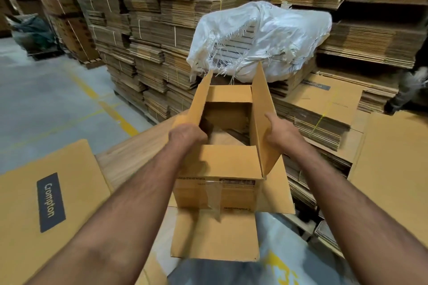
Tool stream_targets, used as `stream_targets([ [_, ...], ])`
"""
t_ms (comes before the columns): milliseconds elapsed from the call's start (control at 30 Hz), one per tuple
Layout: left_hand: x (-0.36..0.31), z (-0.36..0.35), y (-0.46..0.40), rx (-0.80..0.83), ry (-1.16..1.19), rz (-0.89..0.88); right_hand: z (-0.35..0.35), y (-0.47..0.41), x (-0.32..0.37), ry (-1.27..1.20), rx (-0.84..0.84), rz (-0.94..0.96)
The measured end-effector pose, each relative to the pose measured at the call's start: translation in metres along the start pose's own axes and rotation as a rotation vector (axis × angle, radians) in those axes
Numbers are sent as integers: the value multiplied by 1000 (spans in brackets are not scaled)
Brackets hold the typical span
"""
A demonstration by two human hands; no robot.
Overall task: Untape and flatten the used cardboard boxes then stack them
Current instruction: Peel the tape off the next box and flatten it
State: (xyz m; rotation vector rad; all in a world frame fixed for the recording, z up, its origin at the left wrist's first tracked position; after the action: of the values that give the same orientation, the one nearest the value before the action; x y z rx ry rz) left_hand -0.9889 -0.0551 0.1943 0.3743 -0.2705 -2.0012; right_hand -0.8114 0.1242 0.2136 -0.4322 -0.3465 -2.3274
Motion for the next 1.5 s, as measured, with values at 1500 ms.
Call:
stream_targets([
  [1500, 185, 19, 88, -55, 32, 41, -113, -7, 135, 953, -134, 325],
])
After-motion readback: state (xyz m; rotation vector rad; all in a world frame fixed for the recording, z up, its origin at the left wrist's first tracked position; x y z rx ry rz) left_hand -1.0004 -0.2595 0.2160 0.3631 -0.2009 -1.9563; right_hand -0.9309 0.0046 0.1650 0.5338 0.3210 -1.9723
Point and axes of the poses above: each hand's wrist, its own y-axis away from the middle knuckle, its own z-axis out of the back of the hand, x = y × z, the point moved 5 cm from there along -y, towards the middle knuckle, and after that the axes turned 5 degrees about x, right-handed, at the moved point
